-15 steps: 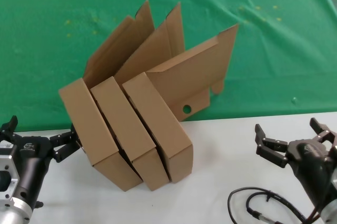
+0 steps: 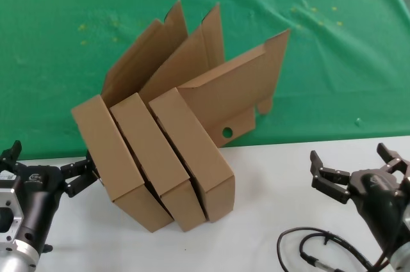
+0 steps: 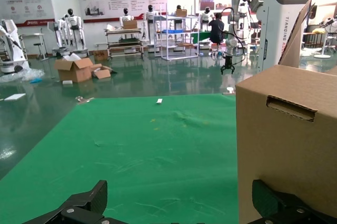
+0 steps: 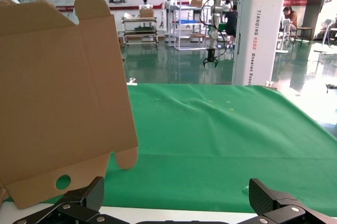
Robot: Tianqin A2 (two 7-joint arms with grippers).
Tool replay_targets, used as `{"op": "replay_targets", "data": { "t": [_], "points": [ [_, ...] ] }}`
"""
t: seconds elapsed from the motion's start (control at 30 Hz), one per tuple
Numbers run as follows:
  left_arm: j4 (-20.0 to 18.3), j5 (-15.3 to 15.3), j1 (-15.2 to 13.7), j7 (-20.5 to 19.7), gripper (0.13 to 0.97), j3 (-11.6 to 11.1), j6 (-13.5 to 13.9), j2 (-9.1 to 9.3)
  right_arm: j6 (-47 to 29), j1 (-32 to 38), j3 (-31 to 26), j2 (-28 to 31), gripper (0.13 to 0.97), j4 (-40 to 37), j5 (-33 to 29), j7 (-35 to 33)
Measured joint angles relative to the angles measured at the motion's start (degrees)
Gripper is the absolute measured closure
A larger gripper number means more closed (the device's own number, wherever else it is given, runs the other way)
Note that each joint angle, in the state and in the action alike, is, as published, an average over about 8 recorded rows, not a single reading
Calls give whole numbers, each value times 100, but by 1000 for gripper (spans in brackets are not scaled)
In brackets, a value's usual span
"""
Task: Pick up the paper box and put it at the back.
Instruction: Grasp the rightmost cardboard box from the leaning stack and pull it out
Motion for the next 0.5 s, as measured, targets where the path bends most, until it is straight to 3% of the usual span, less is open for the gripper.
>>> {"op": "replay_targets", "data": {
  "t": [0.5],
  "points": [
    [0, 0, 0, 0, 187, 0, 0, 0, 0, 0, 0, 0, 129, 0, 0, 0]
  ]
}}
